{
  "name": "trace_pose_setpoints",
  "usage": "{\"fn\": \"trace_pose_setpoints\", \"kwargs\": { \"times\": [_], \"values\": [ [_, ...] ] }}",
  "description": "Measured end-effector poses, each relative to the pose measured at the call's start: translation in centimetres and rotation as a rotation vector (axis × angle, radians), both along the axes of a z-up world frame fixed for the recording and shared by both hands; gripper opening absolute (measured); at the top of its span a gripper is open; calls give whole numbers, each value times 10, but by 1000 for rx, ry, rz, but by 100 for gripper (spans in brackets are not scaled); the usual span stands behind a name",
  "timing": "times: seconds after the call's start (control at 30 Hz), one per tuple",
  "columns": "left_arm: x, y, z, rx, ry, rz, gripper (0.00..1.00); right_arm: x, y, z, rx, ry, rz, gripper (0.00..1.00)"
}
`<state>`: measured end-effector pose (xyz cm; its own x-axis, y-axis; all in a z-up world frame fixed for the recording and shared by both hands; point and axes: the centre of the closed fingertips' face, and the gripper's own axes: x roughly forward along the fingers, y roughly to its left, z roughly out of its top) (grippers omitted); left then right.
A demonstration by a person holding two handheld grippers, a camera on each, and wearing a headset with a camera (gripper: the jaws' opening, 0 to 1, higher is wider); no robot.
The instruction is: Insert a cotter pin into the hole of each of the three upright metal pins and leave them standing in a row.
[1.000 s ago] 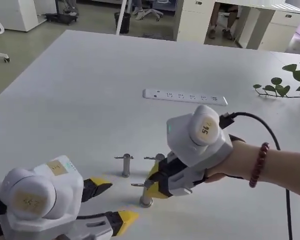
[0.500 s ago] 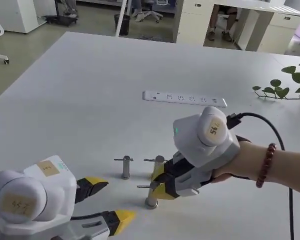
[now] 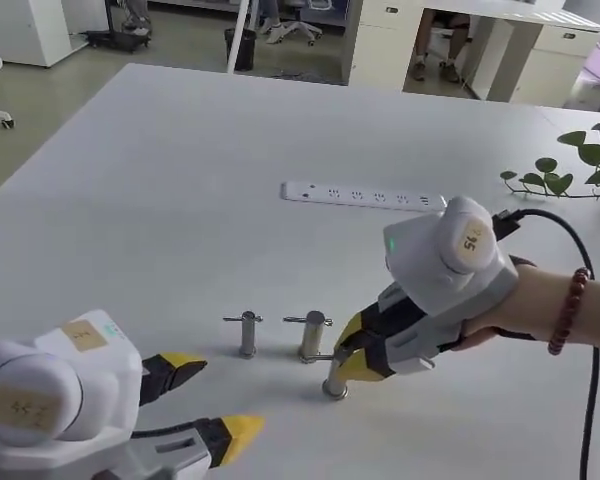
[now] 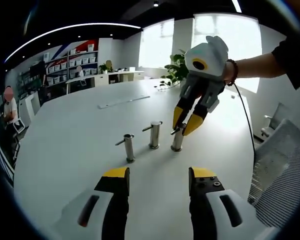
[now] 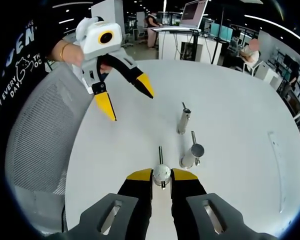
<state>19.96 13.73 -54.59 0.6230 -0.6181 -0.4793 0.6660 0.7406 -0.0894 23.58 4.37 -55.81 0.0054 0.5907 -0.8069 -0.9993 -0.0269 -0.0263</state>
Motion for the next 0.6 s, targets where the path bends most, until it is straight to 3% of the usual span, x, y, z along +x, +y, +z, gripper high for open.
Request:
{"fn": "trace_pose_setpoints", "kwargs": {
  "times": [0.6],
  "values": [
    [2,5,-2,10,4,10,46,27,-25,-5,-34,-22,-35,8]
  ]
}}
